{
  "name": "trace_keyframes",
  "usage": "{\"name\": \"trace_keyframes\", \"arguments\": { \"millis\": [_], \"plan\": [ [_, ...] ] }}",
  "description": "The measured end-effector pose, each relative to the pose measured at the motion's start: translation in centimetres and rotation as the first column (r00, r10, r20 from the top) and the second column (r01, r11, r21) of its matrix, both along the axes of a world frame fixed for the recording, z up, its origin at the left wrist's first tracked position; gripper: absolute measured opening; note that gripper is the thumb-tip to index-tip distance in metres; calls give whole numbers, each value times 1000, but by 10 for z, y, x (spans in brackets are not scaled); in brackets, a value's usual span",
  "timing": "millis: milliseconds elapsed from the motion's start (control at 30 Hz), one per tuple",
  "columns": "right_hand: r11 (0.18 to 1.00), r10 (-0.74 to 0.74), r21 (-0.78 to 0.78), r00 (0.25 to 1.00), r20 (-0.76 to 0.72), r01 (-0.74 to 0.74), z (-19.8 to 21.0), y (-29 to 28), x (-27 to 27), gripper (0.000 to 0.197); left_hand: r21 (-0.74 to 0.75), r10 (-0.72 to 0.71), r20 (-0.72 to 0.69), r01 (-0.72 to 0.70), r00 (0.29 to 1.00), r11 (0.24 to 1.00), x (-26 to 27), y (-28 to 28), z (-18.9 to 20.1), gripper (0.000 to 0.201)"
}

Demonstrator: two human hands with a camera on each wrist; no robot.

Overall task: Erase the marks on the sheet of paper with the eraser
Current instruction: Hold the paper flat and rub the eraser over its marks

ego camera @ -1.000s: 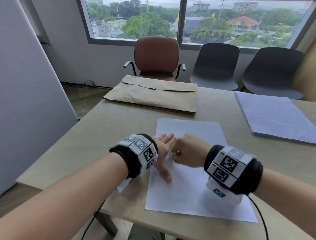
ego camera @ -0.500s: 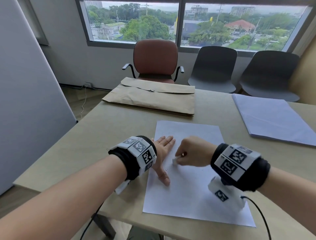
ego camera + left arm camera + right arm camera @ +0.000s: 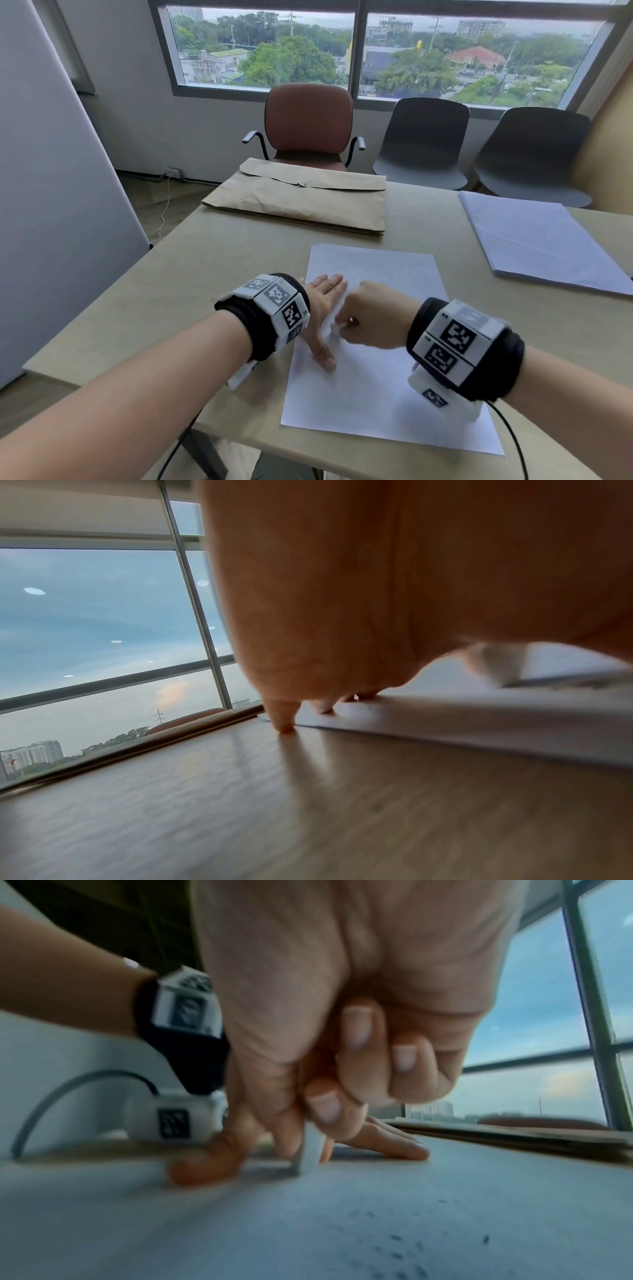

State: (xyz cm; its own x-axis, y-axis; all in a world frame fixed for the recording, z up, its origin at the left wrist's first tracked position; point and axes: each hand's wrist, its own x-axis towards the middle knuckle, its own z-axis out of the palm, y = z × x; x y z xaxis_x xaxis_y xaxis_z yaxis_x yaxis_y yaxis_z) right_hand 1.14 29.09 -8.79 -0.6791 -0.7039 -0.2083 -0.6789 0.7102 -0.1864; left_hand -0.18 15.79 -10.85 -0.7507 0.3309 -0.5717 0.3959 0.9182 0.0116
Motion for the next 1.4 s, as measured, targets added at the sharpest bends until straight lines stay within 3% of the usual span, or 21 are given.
{"name": "trace_keyframes", "arguments": {
  "millis": [133, 200, 233, 267, 300, 400, 433, 500, 600, 667, 767, 800, 867, 933, 967, 1000, 1067, 1167, 1200, 1267, 1400],
  "plan": [
    [990, -37, 137, 999, -30, 41, 9, 19, -5, 40, 2, -4, -8, 4, 1000, 1000, 0, 0, 1, 132],
    [972, -232, 12, 972, -37, 233, 13, 34, -16, 36, 31, -2, -17, 2, 1000, 1000, 0, -1, 1, 128],
    [921, -363, -125, 929, 63, 369, 14, 42, -21, 34, 54, 3, -23, -2, 1000, 999, -1, -2, 2, 123],
    [805, -472, -281, 851, 233, 523, 15, 49, -23, 31, 92, 14, -36, -11, 999, 996, -2, -2, 2, 113],
    [620, -519, -405, 738, 432, 673, 16, 55, -22, 27, 149, 35, -53, -27, 998, 988, -4, -3, 2, 99],
    [38, -330, -405, 394, 858, 914, 12, 60, -11, 27, 298, 111, -128, -68, 986, 952, -10, -9, 6, 58],
    [-85, -219, -359, 334, 917, 929, 9, 56, -6, 29, 305, 130, -163, -75, 978, 949, -12, -11, 7, 54],
    [-232, -11, -266, 271, 962, 935, 2, 44, 7, 30, 286, 152, -172, -99, 973, 953, -13, -15, 8, 54],
    [-267, 258, -122, 193, 947, 956, -5, 19, 28, 32, 268, 136, -119, -100, 984, 958, -11, -18, 6, 60],
    [-179, 368, -59, 123, 922, 982, -11, -2, 42, 36, 289, 144, -110, -107, 983, 951, -11, -21, 5, 63],
    [-68, 352, 0, 24, 936, 998, -24, -28, 54, 37, 302, 141, -92, -107, 986, 947, -13, -24, 6, 67],
    [-123, 329, 10, 31, 944, 992, -27, -31, 54, 34, 299, 136, -94, -102, 986, 949, -14, -25, 6, 68],
    [-421, 278, -2, 131, 952, 907, -33, -25, 44, 26, 294, 132, -106, -96, 986, 951, -14, -24, 5, 67],
    [-725, 151, -78, 269, 951, 684, -34, -10, 33, 29, 300, 141, -103, -104, 985, 948, -14, -25, 4, 66],
    [-798, 78, -121, 300, 951, 590, -33, -5, 30, 34, 304, 141, -98, -105, 985, 947, -14, -25, 3, 66],
    [-824, 30, -156, 318, 948, 545, -32, -5, 31, 35, 304, 138, -95, -104, 986, 947, -15, -25, 3, 66],
    [-731, 128, -149, 347, 929, 666, -29, -23, 41, 28, 297, 125, -101, -90, 987, 951, -17, -26, 3, 67],
    [-419, 339, -38, 195, 920, 907, -33, -49, 63, 20, 285, 112, -111, -76, 988, 955, -16, -25, 4, 69],
    [-380, 349, -7, 151, 925, 925, -35, -47, 65, 20, 281, 110, -111, -75, 988, 957, -16, -25, 4, 70],
    [-459, 311, 11, 149, 939, 889, -37, -22, 57, 24, 275, 113, -116, -77, 987, 958, -15, -24, 4, 69],
    [-831, 38, -101, 237, 971, 547, -33, 73, 33, 23, 268, 122, -109, -89, 986, 959, -15, -24, 5, 67]
  ]
}}
